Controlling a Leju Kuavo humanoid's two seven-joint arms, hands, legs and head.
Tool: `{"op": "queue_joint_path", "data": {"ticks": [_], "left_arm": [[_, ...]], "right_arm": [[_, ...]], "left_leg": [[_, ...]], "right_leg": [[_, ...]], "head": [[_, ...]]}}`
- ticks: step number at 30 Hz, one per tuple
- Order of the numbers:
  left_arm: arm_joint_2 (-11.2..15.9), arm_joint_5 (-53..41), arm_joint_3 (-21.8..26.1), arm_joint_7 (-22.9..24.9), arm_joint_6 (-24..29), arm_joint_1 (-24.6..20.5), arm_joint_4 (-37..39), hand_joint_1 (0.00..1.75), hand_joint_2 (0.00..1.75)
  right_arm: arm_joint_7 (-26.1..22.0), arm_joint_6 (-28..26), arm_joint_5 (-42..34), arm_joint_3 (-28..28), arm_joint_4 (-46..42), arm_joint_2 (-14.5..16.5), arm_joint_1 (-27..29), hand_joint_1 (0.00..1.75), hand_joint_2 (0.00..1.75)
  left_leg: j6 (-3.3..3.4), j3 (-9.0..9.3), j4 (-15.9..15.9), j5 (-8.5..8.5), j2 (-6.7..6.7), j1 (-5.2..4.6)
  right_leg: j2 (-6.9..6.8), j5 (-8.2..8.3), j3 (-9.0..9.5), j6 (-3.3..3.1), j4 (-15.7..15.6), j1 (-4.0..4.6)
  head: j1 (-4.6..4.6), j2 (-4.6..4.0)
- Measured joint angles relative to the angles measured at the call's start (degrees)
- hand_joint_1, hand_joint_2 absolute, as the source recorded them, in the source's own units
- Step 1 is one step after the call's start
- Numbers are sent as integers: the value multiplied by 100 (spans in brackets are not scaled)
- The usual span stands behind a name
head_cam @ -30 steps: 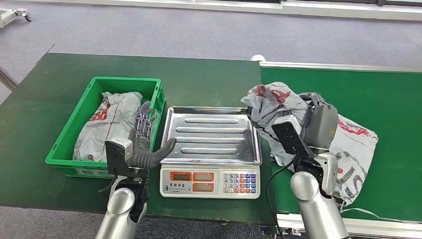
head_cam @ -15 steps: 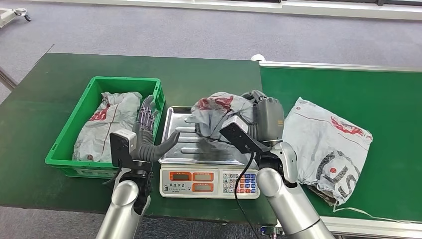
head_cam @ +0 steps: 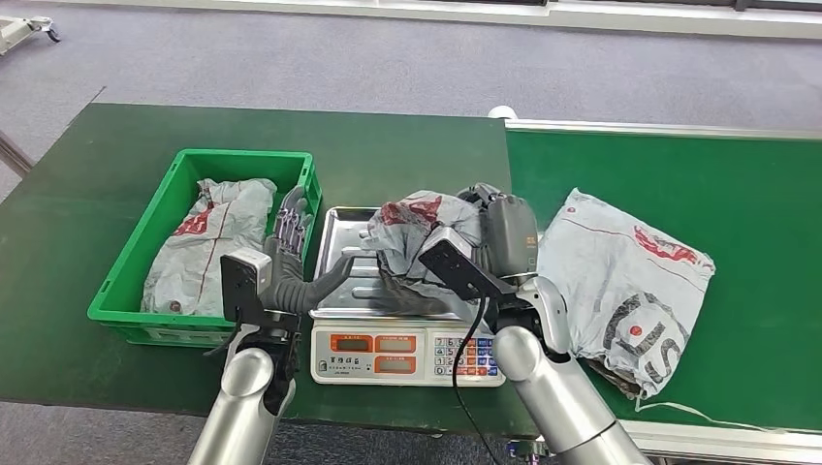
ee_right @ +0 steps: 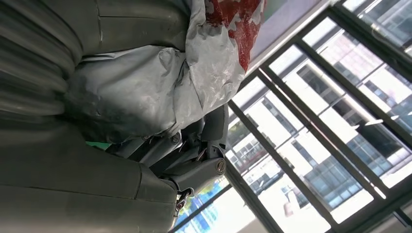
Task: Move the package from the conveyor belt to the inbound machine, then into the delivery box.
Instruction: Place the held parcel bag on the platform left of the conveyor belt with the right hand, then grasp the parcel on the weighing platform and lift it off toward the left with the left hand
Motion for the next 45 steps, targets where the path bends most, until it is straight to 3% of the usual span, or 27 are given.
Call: {"op": "queue_joint_path", "data": {"ticks": [1,6,11,15,23,34,45], "left_arm": [[0,0,0,-2,-3,-1,18,0,175],[1,-4,0,-15,-9,21,50,0,175],[18,-110,0,-19,15,100,39,0,175],[24,-203,0,-20,15,149,22,0,175],[22,-255,0,-24,9,168,-10,0,175],[-7,-389,-107,-133,-124,-77,131,0,175],[-1,-885,-383,-309,-136,-174,216,0,175]], "right_arm": [[-33,16,-53,0,17,0,0,0,175],[-201,163,-500,-1,87,0,0,0,175],[-501,1335,-2120,-125,88,-8,35,0,175],[-737,1738,-2825,-411,-173,-67,225,0,175],[-889,1748,-3066,-866,-848,-159,623,0,175],[-1510,1680,-4450,-1799,-1302,-57,1504,0,175],[-1649,1587,-4470,-2245,-1001,49,1733,0,175]], "left_leg": [[0,0,0,0,0,0],[0,0,0,0,1,0],[0,1,0,0,2,0],[0,1,1,0,0,0],[0,1,1,-1,2,0],[0,1,0,-1,1,-1],[-1,1,0,0,2,0]], "right_leg": [[0,0,0,0,0,0],[1,0,0,0,0,0],[1,0,-2,0,0,0],[0,0,-1,0,-1,0],[2,0,-5,0,-1,0],[0,0,-4,0,-1,-1],[1,0,-3,-1,-1,-1]], "head": [[0,0],[0,0],[0,0],[1,0],[0,0],[0,0],[1,0]]}}
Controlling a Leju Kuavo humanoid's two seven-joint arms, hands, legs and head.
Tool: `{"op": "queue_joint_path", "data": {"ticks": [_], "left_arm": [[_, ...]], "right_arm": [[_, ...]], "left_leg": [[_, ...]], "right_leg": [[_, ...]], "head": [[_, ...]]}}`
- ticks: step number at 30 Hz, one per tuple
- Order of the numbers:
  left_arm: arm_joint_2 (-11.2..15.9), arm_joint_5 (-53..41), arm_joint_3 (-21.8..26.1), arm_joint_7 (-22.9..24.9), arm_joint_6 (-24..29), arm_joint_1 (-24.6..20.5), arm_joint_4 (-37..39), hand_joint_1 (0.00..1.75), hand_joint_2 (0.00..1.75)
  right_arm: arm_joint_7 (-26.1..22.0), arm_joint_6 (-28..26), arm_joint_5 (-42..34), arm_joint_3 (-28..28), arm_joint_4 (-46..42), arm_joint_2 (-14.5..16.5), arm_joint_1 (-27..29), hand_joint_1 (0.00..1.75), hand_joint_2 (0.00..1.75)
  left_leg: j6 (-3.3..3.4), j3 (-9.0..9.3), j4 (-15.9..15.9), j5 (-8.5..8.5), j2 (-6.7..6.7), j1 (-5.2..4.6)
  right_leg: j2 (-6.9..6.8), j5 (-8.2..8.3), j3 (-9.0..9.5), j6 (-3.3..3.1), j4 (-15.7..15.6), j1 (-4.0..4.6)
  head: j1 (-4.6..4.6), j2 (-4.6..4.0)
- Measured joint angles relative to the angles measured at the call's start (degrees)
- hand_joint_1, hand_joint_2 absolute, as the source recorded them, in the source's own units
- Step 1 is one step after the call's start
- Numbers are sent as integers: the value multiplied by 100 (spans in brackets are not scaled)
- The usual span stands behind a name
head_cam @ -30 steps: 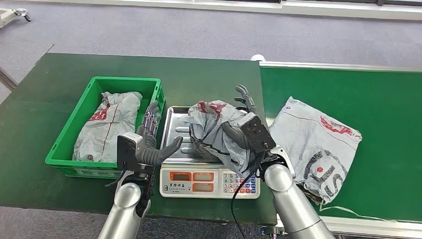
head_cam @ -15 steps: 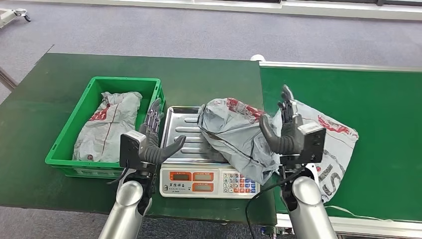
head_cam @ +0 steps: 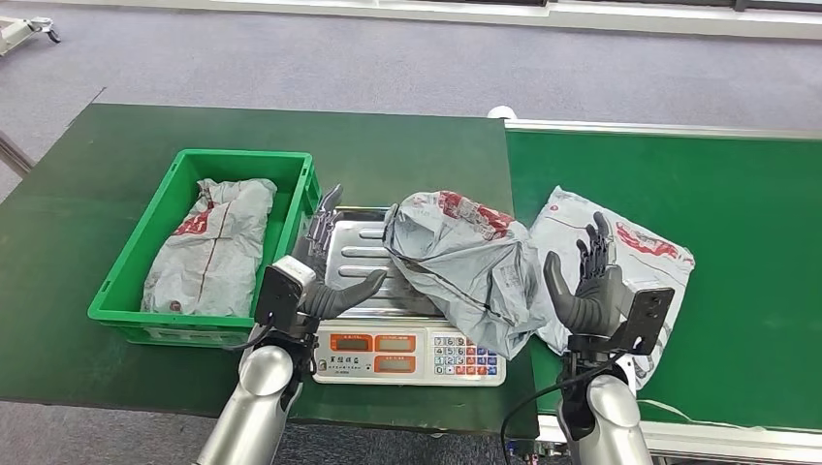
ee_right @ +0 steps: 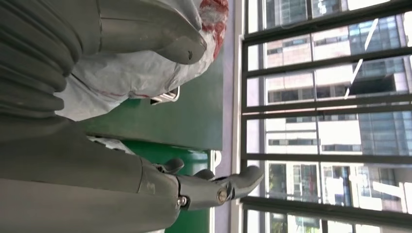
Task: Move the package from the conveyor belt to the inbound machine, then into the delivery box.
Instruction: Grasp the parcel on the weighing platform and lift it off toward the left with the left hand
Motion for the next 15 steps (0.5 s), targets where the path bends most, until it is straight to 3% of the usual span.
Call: {"op": "queue_joint_path", "data": {"ticks": [9,15], "left_arm": [[-14,-258,-74,-13,154,-267,348,0,175],[-49,-648,-234,-152,167,-733,962,0,175]], "right_arm": [[16,16,-77,-62,211,45,-78,0,175],[-34,266,-199,-127,563,61,-277,0,175]], "left_leg": [[-2,0,0,2,0,0],[0,-1,0,4,-2,0]], "right_leg": [[0,2,1,0,1,0],[-1,5,0,1,1,-1]], "head": [[-1,0],[-1,0]]}}
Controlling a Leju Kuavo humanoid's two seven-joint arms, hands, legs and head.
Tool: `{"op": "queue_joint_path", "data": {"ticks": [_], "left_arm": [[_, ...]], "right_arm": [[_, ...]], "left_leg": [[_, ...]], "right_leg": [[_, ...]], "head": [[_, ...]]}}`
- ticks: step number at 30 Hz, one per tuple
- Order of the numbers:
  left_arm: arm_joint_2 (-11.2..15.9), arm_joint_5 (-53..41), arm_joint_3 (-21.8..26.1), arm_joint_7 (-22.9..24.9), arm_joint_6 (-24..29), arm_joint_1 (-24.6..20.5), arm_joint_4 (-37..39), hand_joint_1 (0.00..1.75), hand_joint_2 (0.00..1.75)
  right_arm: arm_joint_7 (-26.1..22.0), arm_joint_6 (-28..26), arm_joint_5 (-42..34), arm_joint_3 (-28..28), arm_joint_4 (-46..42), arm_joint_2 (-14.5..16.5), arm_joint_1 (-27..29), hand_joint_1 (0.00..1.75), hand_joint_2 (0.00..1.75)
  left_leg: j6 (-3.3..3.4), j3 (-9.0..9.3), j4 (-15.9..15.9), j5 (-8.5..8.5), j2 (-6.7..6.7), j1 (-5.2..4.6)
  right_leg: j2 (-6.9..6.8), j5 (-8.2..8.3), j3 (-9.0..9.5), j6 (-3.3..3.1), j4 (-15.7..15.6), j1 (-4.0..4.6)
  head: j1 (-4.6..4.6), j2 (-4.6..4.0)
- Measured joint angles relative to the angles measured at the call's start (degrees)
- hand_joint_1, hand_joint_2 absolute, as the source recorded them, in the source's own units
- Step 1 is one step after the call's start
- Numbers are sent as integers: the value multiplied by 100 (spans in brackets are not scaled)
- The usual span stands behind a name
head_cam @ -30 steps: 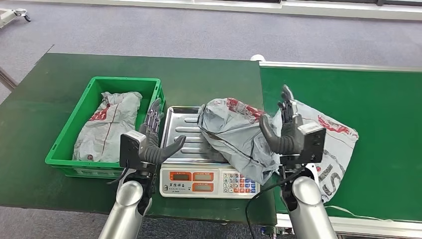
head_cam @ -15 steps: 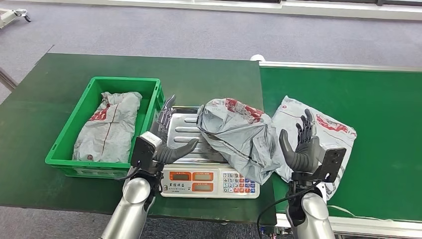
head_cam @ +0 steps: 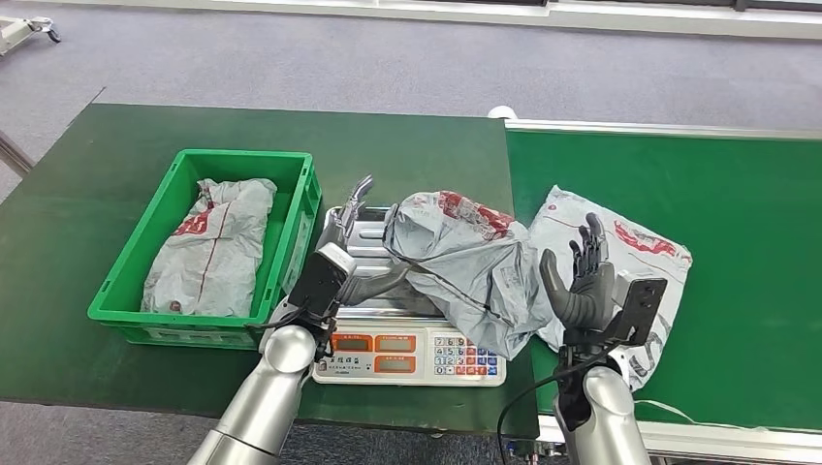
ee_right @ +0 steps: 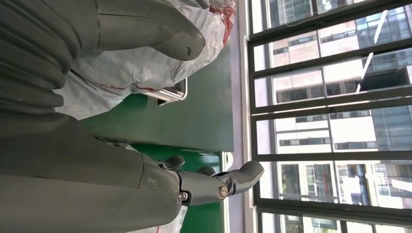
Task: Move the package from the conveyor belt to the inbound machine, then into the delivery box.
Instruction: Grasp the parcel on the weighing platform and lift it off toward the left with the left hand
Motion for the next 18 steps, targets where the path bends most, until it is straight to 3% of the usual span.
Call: {"op": "queue_joint_path", "data": {"ticks": [5,9,18], "left_arm": [[28,-1203,-349,-132,-162,-561,659,0,175],[112,-2089,-830,-558,-379,-1248,1513,0,175],[298,-3067,-1952,-942,-676,-2271,2582,0,175]], "right_arm": [[-54,333,-80,1,67,11,-83,0,175],[-101,475,-152,17,71,13,-114,0,175],[-116,633,-204,27,-309,8,152,0,175]], "left_leg": [[-1,0,0,3,-3,0],[-2,1,0,7,-1,0],[-5,0,0,9,1,0]], "right_leg": [[-2,2,2,0,0,0],[0,11,1,-2,0,-1],[1,13,-2,-4,1,0]], "head": [[1,0],[0,0],[0,0]]}}
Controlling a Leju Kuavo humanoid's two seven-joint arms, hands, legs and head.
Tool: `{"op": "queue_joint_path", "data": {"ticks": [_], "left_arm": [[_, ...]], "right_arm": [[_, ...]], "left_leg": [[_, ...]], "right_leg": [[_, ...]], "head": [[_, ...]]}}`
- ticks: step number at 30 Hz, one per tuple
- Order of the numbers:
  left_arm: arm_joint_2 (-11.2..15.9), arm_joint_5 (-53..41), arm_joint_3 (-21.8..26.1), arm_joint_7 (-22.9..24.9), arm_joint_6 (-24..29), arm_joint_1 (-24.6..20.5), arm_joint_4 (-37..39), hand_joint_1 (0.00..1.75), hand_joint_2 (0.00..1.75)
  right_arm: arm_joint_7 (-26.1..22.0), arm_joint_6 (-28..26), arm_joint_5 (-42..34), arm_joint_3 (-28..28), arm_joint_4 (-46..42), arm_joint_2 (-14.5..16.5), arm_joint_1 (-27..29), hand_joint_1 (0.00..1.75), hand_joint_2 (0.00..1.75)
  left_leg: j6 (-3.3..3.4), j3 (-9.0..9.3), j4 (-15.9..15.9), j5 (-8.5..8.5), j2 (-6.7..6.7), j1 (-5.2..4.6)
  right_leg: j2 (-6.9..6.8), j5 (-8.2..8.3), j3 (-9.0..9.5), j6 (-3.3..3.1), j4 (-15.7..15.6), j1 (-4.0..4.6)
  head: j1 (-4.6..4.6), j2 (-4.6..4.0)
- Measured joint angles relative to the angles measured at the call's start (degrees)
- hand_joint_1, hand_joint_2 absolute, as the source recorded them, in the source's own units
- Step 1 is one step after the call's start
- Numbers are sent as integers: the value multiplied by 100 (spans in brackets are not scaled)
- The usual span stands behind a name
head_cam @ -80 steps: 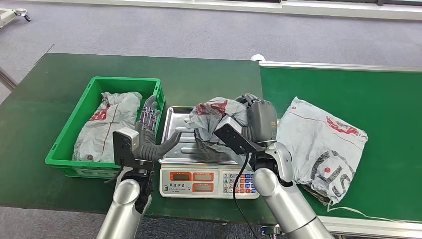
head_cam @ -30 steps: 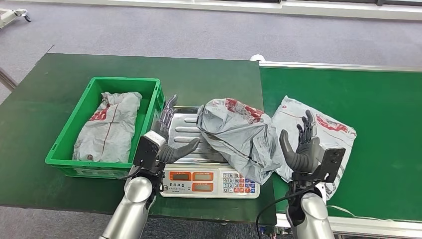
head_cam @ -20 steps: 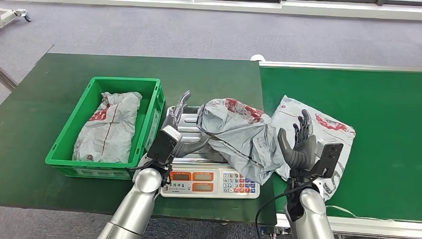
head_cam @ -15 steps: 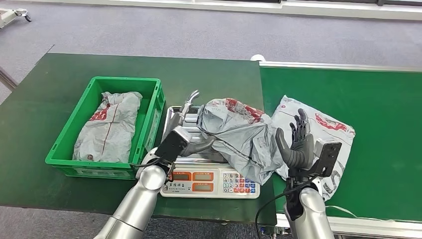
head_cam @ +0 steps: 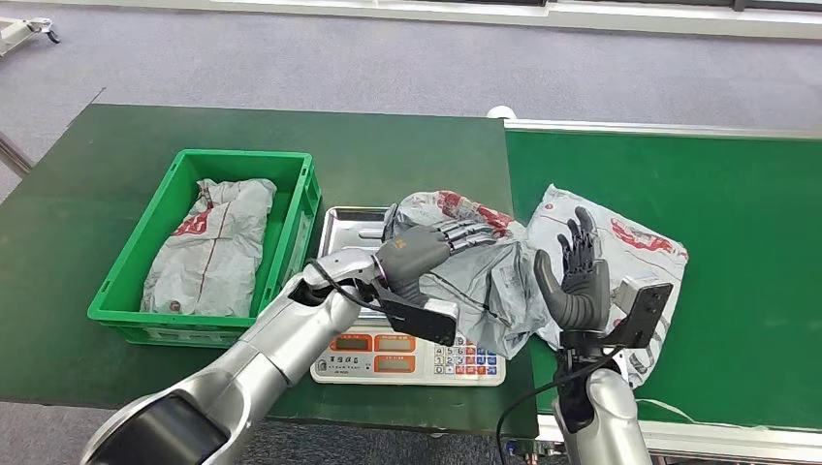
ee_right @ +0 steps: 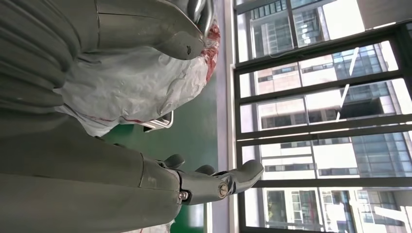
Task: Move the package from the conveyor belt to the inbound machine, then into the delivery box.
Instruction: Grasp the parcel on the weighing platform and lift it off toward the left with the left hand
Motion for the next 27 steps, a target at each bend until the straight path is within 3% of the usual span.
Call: {"op": "queue_joint_path", "data": {"ticks": [6,10,15,27], "left_arm": [[160,68,-562,-154,-531,-273,93,0,175],[332,196,-988,-170,-1270,-417,77,175,175],[592,350,-1647,-184,-1927,-586,-27,175,175],[825,722,-2350,-122,-1823,-740,-241,175,175]], "right_arm": [[-109,179,-181,13,-115,-44,209,0,175],[-128,239,-270,71,-193,-55,263,0,175],[-118,311,-364,144,-407,-56,332,0,175],[-40,337,-397,161,-769,-56,446,0,175]], "left_leg": [[0,-1,0,0,0,0],[-3,0,0,2,1,0],[-5,1,-1,4,-1,1],[-5,1,-1,4,-1,1]], "right_leg": [[0,0,1,0,0,0],[1,0,2,0,1,0],[0,0,3,0,4,0],[-1,0,4,0,5,0]], "head": [[0,0],[1,0],[0,0],[0,0]]}}
